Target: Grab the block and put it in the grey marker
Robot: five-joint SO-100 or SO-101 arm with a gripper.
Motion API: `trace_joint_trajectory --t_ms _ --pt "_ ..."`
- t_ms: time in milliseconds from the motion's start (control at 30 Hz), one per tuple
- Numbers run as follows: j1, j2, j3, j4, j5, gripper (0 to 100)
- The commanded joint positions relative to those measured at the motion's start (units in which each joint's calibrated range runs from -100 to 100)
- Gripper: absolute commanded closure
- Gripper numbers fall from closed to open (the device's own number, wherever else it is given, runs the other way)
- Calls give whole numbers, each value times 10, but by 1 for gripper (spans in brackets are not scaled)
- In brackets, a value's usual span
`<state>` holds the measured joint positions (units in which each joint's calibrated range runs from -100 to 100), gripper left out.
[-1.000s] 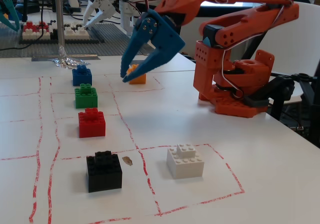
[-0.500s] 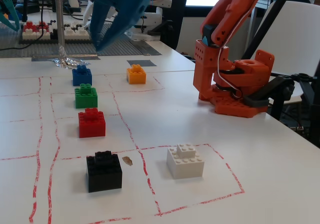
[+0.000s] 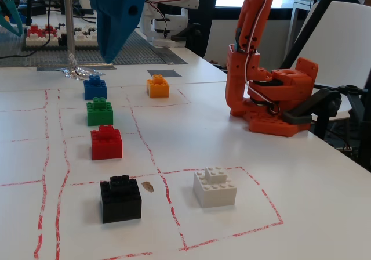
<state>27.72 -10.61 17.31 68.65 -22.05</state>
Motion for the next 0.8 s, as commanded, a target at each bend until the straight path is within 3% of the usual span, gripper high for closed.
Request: trace_joint_trajectory --t_ms 0,367,767 --pt "27 -2 -81 16 -11 92" --pt "64 89 -154 22 -42 77" --pt "84 136 -161 10 -37 74"
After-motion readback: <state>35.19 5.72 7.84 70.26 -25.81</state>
